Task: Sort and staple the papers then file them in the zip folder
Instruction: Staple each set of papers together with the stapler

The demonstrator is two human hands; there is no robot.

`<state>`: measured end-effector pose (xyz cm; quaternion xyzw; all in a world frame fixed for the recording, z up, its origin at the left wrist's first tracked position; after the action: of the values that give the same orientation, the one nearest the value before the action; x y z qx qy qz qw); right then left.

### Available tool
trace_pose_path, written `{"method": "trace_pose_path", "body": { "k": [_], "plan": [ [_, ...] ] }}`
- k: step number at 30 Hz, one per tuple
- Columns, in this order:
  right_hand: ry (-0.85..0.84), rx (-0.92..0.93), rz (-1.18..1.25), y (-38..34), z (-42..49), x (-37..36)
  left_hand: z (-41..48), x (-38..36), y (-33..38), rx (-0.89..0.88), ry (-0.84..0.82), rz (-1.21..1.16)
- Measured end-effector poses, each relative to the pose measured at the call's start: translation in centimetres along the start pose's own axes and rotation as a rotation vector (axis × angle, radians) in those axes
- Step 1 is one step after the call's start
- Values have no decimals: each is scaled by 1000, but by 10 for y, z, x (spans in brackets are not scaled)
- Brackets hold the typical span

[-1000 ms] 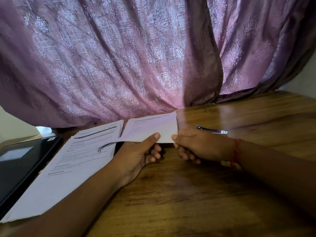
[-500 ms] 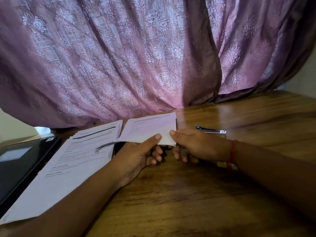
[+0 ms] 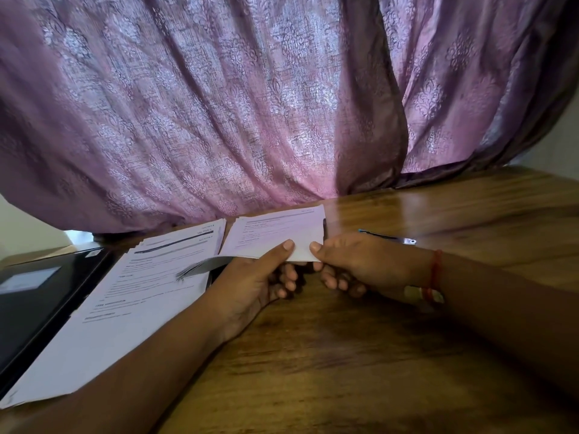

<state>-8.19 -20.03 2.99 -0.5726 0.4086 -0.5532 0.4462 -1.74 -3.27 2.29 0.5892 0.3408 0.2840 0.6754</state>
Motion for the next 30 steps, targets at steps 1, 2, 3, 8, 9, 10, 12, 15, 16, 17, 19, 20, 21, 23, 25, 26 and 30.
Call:
{"method": "trace_pose_path", "body": {
  "k": [1, 2, 3, 8, 9, 10, 12, 15, 16, 17, 19, 20, 21, 23, 25, 26, 30],
  "plan": [
    [-5, 5, 15, 0, 0, 0, 0, 0, 0, 1, 4, -2],
    [-12, 10, 33, 1, 0, 0, 0, 0, 0, 2, 8, -4],
    [-20, 14, 51, 1, 0, 0, 0, 0, 0, 3, 10, -6],
    [-30, 41, -46, 1, -2, -1, -1, 0, 0, -4, -13, 12],
    [-35, 50, -72, 0, -1, -2, -1, 0, 1, -6, -20, 22],
    [-38, 57, -91, 0, -1, -3, -2, 1, 1, -7, -25, 31],
    [-41, 66, -116, -1, -1, -4, -2, 0, 1, -8, -27, 37],
    [-35, 68, -100, -1, -1, -4, -2, -1, 1, -23, -22, 29],
    [-28, 61, -75, -1, -1, -4, -2, -1, 1, -29, -21, 27],
    [-21, 50, -49, 0, 0, -4, -2, -1, 1, -34, -19, 27],
    [-22, 24, -23, 0, -1, -3, -3, -2, 1, -39, -11, 30],
    [-30, 16, -32, 0, -1, -3, -3, -2, 1, -36, -6, 31],
    [-39, 17, -49, 0, -1, -3, -3, -2, 1, -31, -2, 30],
    [-44, 27, -68, -1, -2, -2, -3, -2, 1, -29, 6, 23],
    [-30, 31, -50, -2, -2, -2, -4, -3, 2, -29, 13, 14],
    [-22, 32, -29, -2, -2, -3, -4, -3, 2, -26, 15, 10],
    [-11, 48, 42, 1, 1, -4, -5, -4, 5, 1, 3, 16]
  ]
}}
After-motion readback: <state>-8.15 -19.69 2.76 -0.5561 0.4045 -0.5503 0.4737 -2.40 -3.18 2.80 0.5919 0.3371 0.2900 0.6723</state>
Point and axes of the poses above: each hand's wrist, its own z-axis towards the middle knuckle, its own x-axis out of the back of the hand, y = z × x, the point moved 2 cm from there along z, towards the middle knuckle, and after that the axes turned 2 degrees about -z, right-handed, at the moved point
